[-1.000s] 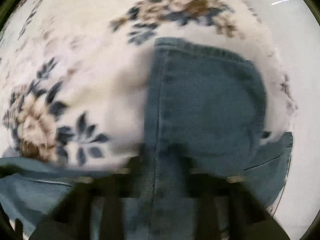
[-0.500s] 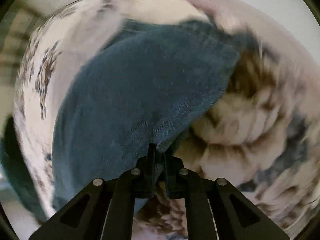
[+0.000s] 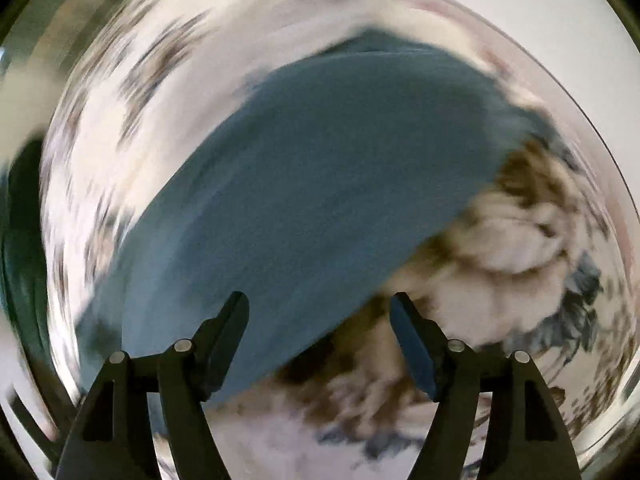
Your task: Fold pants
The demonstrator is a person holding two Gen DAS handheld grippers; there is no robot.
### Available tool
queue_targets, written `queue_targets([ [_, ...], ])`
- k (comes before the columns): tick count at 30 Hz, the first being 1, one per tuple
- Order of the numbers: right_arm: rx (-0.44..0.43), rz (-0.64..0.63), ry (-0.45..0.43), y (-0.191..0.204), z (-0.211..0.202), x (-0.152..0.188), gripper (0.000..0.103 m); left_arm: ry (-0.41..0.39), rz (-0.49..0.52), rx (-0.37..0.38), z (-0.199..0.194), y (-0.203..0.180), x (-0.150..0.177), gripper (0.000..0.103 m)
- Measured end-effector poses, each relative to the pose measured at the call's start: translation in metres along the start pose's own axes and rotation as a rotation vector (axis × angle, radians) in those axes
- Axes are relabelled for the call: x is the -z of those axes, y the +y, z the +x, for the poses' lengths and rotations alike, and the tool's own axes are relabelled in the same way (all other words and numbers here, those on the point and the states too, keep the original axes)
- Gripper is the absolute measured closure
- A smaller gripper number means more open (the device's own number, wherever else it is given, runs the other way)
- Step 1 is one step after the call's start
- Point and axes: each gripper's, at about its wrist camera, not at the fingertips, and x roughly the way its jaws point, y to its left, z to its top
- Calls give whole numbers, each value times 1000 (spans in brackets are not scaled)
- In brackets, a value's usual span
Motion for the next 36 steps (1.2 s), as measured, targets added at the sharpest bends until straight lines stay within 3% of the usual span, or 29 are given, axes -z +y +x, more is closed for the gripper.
queue_targets([
  [4, -11, -194, 49, 83, 11, 28, 28, 24, -73, -69, 7, 72, -30, 10],
  [8, -65, -283, 112, 161, 39, 55, 28, 121, -201, -96, 44, 171, -66, 10],
  [12, -76, -368, 147, 240, 71, 75, 28, 226, -266, -44, 85, 227, -85, 10],
  [17, -42, -469, 174, 315, 105, 92, 28, 333, -225, 65, 140, 247, -101, 10],
  [18, -29, -482, 177, 329, 115, 92, 28, 329, -216, 85, 144, 247, -102, 23],
  [19, -26, -490, 181, 335, 118, 95, 28, 318, -208, 122, 147, 245, -102, 40],
  [20, -20, -494, 182, 339, 121, 98, 28, 309, -197, 161, 147, 240, -102, 64],
  [24, 16, -489, 186, 346, 131, 103, 28, 191, -109, 93, 129, 223, -101, 74],
  [28, 42, -511, 178, 349, 135, 110, 28, 93, -102, 76, 109, 220, -111, 78],
  [29, 44, -516, 174, 348, 134, 110, 28, 44, -90, 21, 103, 221, -118, 99],
  [30, 47, -517, 167, 347, 133, 110, 28, 18, -68, -37, 105, 225, -124, 99],
  [31, 50, -514, 163, 340, 130, 108, 28, 25, -66, -62, 113, 235, -131, 99],
  [32, 54, -511, 161, 338, 130, 107, 28, 87, -77, -39, 128, 246, -134, 99],
  [36, 40, -472, 170, 330, 130, 102, 28, 178, -72, 20, 137, 251, -120, 98],
])
